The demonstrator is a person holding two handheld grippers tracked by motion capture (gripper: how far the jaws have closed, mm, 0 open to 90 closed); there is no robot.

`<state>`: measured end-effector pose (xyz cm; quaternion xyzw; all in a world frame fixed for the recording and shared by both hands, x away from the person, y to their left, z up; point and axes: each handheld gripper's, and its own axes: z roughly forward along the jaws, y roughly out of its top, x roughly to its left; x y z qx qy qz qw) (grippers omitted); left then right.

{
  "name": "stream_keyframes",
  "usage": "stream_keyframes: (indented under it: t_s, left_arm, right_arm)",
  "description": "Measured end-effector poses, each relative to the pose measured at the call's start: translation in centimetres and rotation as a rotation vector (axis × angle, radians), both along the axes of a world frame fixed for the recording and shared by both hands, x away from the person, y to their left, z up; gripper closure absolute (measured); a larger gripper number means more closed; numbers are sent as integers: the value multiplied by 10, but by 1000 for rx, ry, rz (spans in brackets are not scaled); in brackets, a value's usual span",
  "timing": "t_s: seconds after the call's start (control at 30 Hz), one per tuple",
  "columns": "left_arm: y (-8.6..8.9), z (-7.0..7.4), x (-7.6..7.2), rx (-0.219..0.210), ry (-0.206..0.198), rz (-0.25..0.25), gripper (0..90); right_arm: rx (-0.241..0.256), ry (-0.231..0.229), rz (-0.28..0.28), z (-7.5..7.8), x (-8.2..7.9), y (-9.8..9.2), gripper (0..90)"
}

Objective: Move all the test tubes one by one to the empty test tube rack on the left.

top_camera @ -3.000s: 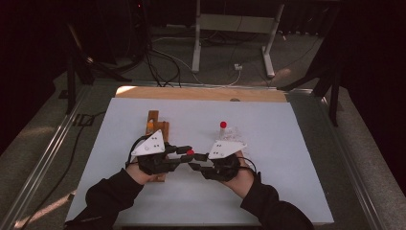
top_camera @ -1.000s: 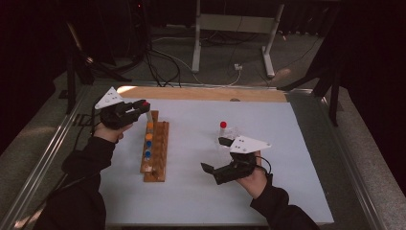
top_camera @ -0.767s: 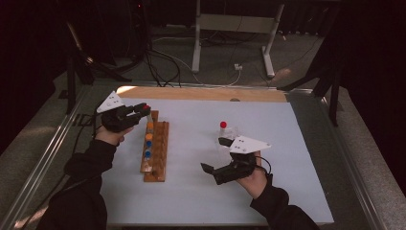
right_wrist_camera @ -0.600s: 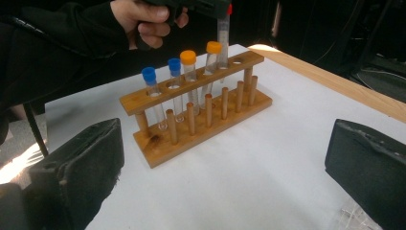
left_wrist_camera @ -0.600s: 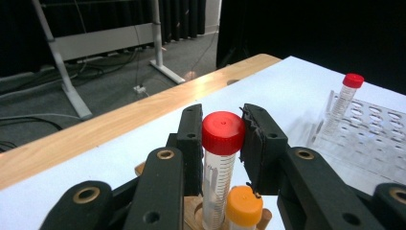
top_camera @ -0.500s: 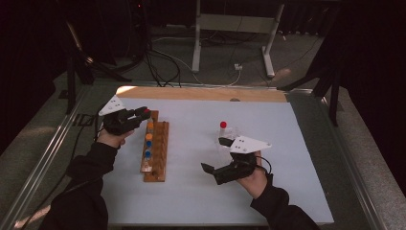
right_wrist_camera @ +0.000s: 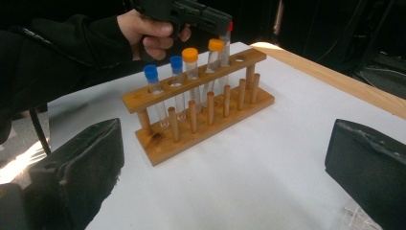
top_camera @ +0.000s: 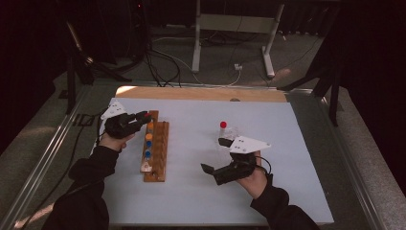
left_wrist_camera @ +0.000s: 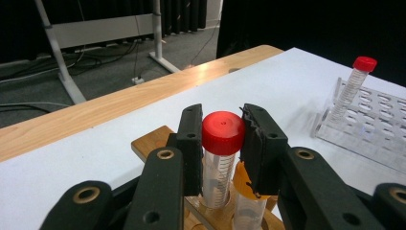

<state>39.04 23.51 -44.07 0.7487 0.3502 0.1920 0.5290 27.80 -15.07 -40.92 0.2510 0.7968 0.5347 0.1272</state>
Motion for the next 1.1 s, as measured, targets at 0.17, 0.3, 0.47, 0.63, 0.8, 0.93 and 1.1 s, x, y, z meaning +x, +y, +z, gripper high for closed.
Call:
stream_keyframes:
  t_s: [0.17, 0.3, 0.47, 0.63, 0.8, 0.93, 1.1]
  left_arm:
    - [-1, -6, 0, 3, 7, 0, 718]
    - [-1, -8, 0, -9, 11, 9, 717]
    - [-1, -5, 0, -3, 10, 22, 600]
    - [8, 12, -4, -49, -18, 41, 318]
    - [14, 27, -16, -69, -39, -3, 143]
    - [14, 34, -29, -70, -42, -43, 43]
    - [13, 40, -50, -75, -55, -91, 26]
  right_arm:
    - [-1, 1, 2, 0, 0, 0, 0]
    - [1, 2, 3, 0, 0, -1, 0]
    - [1, -1, 2, 1, 0, -2, 0]
    - [6, -8, -9, 3, 1, -5, 0]
    - [10, -14, -37, 5, 7, -13, 0]
    - [5, -12, -46, 4, 14, -21, 0]
    - [-18, 2, -83, -1, 27, -29, 0]
